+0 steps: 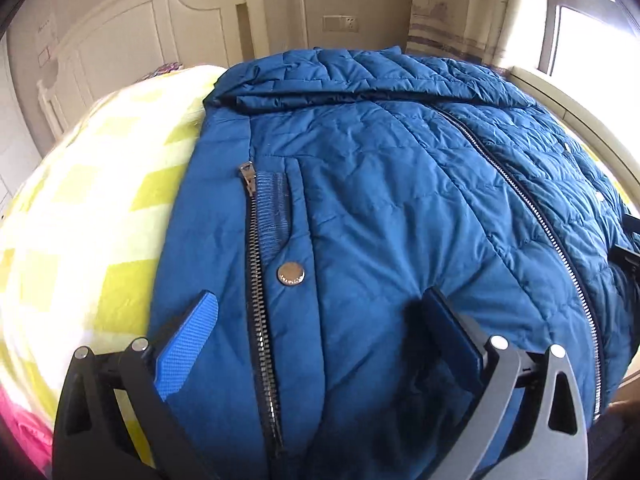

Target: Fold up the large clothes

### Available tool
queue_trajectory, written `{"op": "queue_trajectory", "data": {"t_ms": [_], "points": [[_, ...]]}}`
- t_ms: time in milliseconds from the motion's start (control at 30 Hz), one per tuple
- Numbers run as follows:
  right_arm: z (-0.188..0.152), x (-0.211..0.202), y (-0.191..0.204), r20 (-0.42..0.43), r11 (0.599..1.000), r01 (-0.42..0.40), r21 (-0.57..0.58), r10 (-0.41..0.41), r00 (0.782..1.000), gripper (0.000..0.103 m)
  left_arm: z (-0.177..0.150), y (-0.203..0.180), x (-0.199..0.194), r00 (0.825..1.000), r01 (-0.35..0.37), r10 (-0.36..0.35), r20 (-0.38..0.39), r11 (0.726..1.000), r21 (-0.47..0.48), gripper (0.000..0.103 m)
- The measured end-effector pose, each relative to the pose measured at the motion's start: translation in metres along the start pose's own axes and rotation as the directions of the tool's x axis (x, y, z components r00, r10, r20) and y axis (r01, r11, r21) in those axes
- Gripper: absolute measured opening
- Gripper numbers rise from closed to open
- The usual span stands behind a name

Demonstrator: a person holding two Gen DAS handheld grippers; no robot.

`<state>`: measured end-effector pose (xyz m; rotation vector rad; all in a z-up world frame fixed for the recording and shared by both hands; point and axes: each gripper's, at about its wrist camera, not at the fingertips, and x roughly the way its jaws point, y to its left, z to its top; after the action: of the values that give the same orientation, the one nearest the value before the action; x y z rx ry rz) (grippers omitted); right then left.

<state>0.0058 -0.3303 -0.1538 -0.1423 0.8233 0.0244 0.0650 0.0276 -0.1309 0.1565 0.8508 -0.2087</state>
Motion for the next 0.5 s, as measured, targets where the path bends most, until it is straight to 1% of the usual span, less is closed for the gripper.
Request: {"op": "queue_trajectory", "data": {"t_ms": [33,67,100,167,200,233,267,300,333,367,400,467,500], "points": [[0.000,-0.010,0.005,0.024,1.000,0.012,-0.017,-0.011,1.000,0.098,-0.001,-0.001,-0.007,1.000,0.022,-0.022,0.012,1.000,0.000,0.100],[0.000,-0.019,0.009,0.053,0.999,-0.003,-0.037,0.005,0.999,0.098,-0.004,-0.005,-0.018,0.998,0.054,-0.055,0.038,0.998,0.018,0.100],[-0.001,-0.026,0.014,0.077,0.998,-0.025,-0.058,0.029,0.997,0.098,-0.004,-0.011,-0.023,0.996,0.065,-0.067,0.056,0.997,0.043,0.100],[-0.005,-0.040,0.027,0.111,0.993,-0.058,-0.107,0.070,0.991,0.098,-0.013,-0.030,-0.036,0.993,0.068,-0.080,0.085,0.989,0.132,0.100],[-0.009,-0.042,0.034,0.114,0.989,-0.075,-0.126,0.089,0.989,0.098,-0.018,-0.037,-0.035,0.992,0.076,-0.091,0.083,0.983,0.167,0.101],[-0.014,-0.039,0.045,0.097,0.982,-0.112,-0.155,0.128,0.987,0.098,-0.025,-0.047,-0.032,0.993,0.080,-0.097,0.069,0.974,0.211,0.101],[-0.019,-0.031,0.054,0.068,0.974,-0.139,-0.181,0.153,0.986,0.098,-0.034,-0.057,-0.024,0.997,0.037,-0.055,0.063,0.965,0.258,0.101],[-0.028,-0.018,0.066,0.029,0.968,-0.135,-0.212,0.144,0.989,0.099,-0.038,-0.056,-0.024,0.994,0.035,-0.061,0.095,0.967,0.253,0.101],[-0.034,-0.018,0.067,0.087,0.973,-0.132,-0.191,0.151,0.985,0.099,-0.038,-0.052,-0.023,0.993,0.057,-0.081,0.091,0.970,0.235,0.101],[-0.035,-0.014,0.066,0.085,0.976,-0.144,-0.165,0.159,0.984,0.099,-0.035,-0.047,-0.021,0.992,0.090,-0.106,0.065,0.974,0.210,0.101],[-0.035,-0.013,0.065,0.079,0.976,-0.153,-0.155,0.167,0.983,0.098,-0.032,-0.043,-0.019,0.992,0.103,-0.116,0.055,0.975,0.199,0.101],[-0.032,-0.015,0.064,0.054,0.973,-0.141,-0.184,0.153,0.987,0.098,-0.031,-0.039,-0.022,0.995,0.077,-0.089,0.052,0.978,0.196,0.101],[-0.031,-0.019,0.061,0.055,0.973,-0.124,-0.194,0.137,0.989,0.098,-0.034,-0.034,-0.026,0.995,0.061,-0.074,0.065,0.981,0.186,0.101]]}}
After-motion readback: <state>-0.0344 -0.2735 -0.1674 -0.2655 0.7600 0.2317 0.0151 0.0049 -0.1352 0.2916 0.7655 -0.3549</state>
